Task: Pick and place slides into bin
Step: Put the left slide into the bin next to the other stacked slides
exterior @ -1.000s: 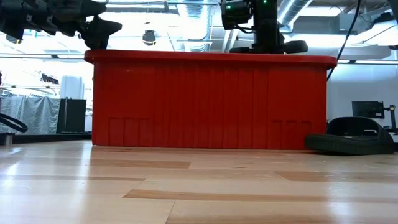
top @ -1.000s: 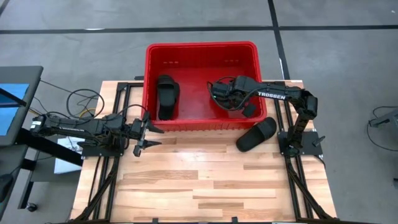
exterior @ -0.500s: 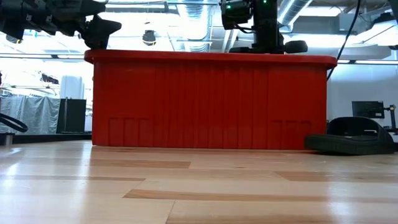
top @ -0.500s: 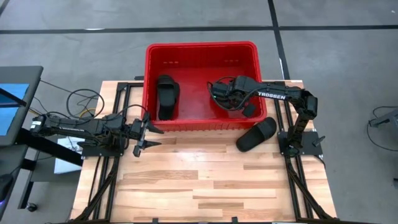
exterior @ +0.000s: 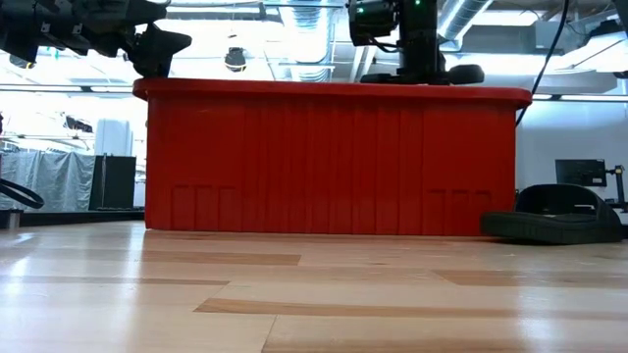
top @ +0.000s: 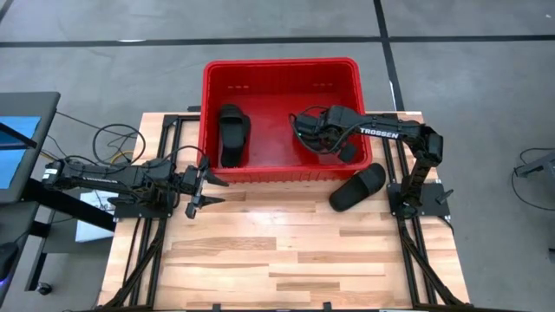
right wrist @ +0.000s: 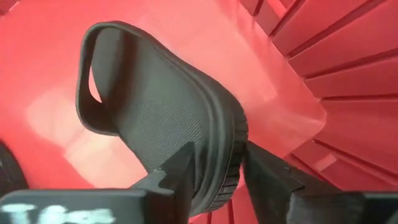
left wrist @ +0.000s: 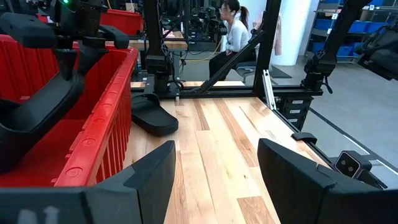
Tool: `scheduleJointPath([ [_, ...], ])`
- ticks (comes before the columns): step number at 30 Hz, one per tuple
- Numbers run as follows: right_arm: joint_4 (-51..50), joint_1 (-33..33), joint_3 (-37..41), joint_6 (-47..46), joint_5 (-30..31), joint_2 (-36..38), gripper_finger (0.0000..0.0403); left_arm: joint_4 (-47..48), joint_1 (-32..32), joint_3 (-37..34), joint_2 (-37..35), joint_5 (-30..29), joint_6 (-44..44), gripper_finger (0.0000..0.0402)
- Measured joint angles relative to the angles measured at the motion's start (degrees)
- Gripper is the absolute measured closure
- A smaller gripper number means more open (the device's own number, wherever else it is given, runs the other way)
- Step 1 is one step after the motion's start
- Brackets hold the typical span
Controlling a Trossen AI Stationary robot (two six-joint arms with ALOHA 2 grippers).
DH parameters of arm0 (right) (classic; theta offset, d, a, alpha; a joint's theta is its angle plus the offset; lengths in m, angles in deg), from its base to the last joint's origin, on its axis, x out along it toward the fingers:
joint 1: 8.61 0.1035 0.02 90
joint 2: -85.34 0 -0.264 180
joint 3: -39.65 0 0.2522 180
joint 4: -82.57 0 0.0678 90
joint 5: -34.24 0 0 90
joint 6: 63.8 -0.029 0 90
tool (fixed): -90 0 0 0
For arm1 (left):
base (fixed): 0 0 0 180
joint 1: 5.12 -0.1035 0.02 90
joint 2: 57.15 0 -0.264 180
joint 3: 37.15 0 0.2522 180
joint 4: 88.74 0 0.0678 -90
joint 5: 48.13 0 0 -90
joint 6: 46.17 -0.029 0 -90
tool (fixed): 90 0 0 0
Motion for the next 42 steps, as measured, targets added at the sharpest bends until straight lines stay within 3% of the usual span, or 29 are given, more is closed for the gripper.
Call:
scheduleJointPath([
  [14,0.37,-0.07,0.00,2.13,-0.08,0.00,0.0218,0.00,0.00,0.00,0.00,-0.02,0.00,0.0183],
  [21,-0.29,-0.51,0.00,4.81,-0.17,0.00,0.0211,0.01,0.06,0.00,0.02,-0.93,-0.26,0.0183],
  [28,-0.21,-1.47,0.00,8.91,-0.52,0.00,0.0212,0.79,0.08,-0.11,0.07,-1.72,-5.96,0.0183],
  [42,0.19,-1.99,0.00,11.13,-3.03,0.00,0.0192,0.50,0.02,-0.11,0.04,-2.16,-5.89,0.0183],
])
